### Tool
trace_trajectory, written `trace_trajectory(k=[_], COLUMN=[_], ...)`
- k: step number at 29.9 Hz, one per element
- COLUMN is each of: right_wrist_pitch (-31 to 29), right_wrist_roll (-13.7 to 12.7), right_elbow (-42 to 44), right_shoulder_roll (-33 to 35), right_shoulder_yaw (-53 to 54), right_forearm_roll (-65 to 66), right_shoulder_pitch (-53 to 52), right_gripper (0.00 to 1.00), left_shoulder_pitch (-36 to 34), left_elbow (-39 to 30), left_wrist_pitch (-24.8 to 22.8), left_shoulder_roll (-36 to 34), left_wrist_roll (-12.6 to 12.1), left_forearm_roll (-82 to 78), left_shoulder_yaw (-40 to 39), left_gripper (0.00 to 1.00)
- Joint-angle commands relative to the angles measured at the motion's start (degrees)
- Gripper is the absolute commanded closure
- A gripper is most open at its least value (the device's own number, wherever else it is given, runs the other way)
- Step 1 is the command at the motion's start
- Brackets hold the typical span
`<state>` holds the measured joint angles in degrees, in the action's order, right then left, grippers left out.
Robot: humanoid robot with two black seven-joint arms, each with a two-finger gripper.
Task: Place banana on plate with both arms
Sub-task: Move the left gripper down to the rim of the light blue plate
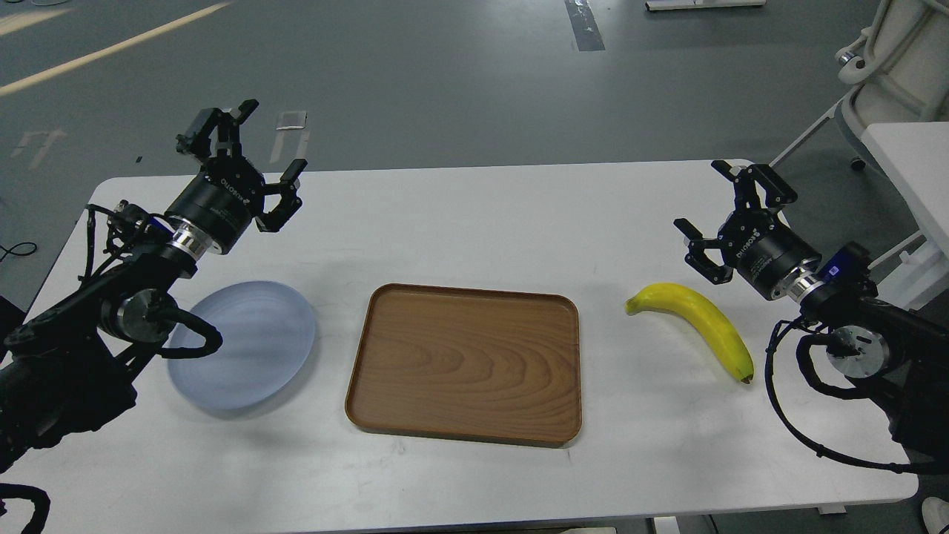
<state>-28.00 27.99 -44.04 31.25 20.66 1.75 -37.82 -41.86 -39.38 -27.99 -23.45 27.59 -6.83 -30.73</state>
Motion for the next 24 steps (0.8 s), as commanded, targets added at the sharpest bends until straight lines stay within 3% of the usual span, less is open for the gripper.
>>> trace_trajectory(k=[1, 15, 18, 24], right_wrist_pitch=[0.0, 0.0, 0.0, 0.0], right_wrist_roll=[0.01, 0.01, 0.01, 0.01], right_elbow=[-0.08, -0.7, -0.7, -0.7], right_shoulder_roll=[0.03, 3.46, 3.73, 3.73], right_shoulder_yaw=[-0.01, -0.19, -0.45, -0.54], right_forearm_roll=[0.0, -0.08, -0.08, 0.0], right_shoulder_pitch=[-0.33, -0.15, -0.15, -0.15], right_gripper=[0.0, 0.0, 0.0, 0.0], left_shoulder_pitch=[0.11, -0.51, -1.99, -4.37], left_elbow=[-0.08, 0.1, -1.56, -16.31], left_wrist_pitch=[-0.01, -0.01, -0.01, -0.01], left_shoulder_roll=[-0.2, -3.1, -7.3, -19.25], left_wrist_roll=[0.01, 0.18, 0.41, 0.41], left_forearm_roll=[-0.37, -2.83, -14.47, -47.32], left_shoulder_yaw=[0.06, 0.41, 0.15, 0.15], left_gripper=[0.0, 0.0, 0.0, 0.0])
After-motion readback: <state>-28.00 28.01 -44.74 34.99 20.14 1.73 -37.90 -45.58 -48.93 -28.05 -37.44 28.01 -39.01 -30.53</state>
